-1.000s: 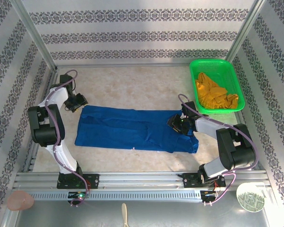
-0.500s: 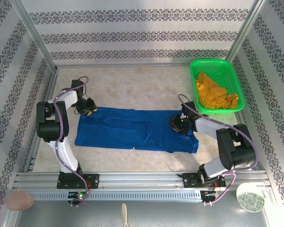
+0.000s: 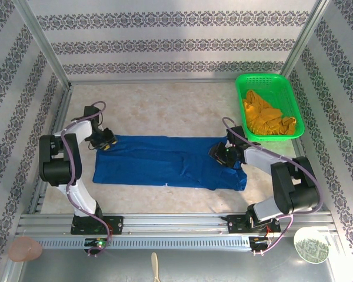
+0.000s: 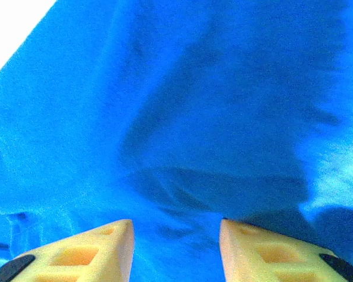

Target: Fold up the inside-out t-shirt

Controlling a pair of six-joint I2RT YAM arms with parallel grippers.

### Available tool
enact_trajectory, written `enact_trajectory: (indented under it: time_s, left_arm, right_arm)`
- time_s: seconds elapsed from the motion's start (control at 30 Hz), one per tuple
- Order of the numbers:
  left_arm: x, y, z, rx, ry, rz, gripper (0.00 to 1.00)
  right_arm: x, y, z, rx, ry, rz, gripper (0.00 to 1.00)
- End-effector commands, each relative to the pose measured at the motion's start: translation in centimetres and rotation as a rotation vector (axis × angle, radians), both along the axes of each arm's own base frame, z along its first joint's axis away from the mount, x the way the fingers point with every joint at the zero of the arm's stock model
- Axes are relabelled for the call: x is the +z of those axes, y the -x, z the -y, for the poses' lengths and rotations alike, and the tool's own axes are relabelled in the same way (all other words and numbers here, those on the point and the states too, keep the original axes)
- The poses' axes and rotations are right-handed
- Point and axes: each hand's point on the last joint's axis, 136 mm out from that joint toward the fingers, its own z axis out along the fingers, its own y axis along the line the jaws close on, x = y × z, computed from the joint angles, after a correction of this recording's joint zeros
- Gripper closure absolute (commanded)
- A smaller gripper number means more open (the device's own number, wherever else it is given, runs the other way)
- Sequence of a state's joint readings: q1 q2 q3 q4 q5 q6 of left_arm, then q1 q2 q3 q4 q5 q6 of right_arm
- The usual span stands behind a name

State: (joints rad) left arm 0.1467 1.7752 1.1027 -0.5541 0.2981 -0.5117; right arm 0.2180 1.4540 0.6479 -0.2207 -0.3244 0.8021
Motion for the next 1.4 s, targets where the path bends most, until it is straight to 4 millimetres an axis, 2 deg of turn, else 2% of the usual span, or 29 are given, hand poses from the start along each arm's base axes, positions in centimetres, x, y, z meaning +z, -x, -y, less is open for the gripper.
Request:
enact_trajectory:
  time_s: [0.0,0.07,0.13,0.23,0.33,0.5,0.77,0.87,0.93,1.0,1.03,1.1,1.17,1.23,1.3,1.37]
  left_arm:
    - [6.1,-1.8,-0.7,0.009,-0.033,0.147,0.63]
    - [8.0,-1.9,0.9,0.007,0.018,0.196,0.6]
    - [8.6,-1.6,3.6,-0.002,0.076,0.234,0.59]
    - [7.1,0.1,7.2,0.004,0.146,0.248,0.57]
    - [4.3,2.3,9.2,0.036,0.196,0.225,0.56]
    - [0.9,5.6,9.2,0.091,0.214,0.176,0.57]
    - [-1.4,8.6,6.7,0.143,0.1,0.07,0.56]
    - [-1.9,8.8,4.9,0.175,0.073,0.052,0.55]
    - [-2.0,8.7,3.5,0.189,0.063,0.049,0.55]
    - [-1.5,8.2,2.1,0.201,0.06,0.059,0.55]
    - [-1.0,7.8,1.4,0.202,0.058,0.07,0.55]
    - [0.8,6.5,1.0,0.179,0.081,0.117,0.54]
    - [3.0,5.4,1.7,0.136,0.114,0.158,0.53]
    - [4.7,4.6,2.6,0.111,0.164,0.201,0.52]
    - [6.0,4.4,3.9,0.084,0.207,0.233,0.51]
    - [7.0,4.4,6.2,0.032,0.252,0.258,0.48]
  right_arm:
    - [2.5,0.4,1.4,0.027,0.051,0.044,0.56]
    - [4.5,0.0,1.3,0.055,0.058,0.103,0.56]
    - [5.8,0.1,0.8,0.095,0.054,0.125,0.55]
    - [5.6,0.9,0.2,0.122,0.048,0.124,0.56]
    - [4.8,1.8,-0.9,0.136,0.017,0.119,0.56]
    - [2.7,3.5,-2.1,0.15,0.003,0.096,0.56]
    - [-1.0,8.1,-0.9,0.037,0.08,-0.009,0.55]
    - [-1.2,9.4,-1.3,0.024,0.073,-0.013,0.55]
    - [-0.4,9.5,-1.6,0.025,0.053,0.009,0.55]
    - [1.1,9.0,-1.5,0.026,0.052,0.053,0.54]
    - [2.3,8.5,-1.2,0.027,0.067,0.088,0.51]
    - [4.5,7.2,-0.1,0.024,0.101,0.148,0.45]
    - [6.1,5.8,1.8,0.0,0.132,0.171,0.41]
    - [6.7,4.6,3.5,-0.02,0.135,0.169,0.34]
    - [6.6,3.6,4.9,-0.02,0.16,0.153,0.25]
    - [6.2,2.6,5.3,0.012,0.173,0.132,0.2]
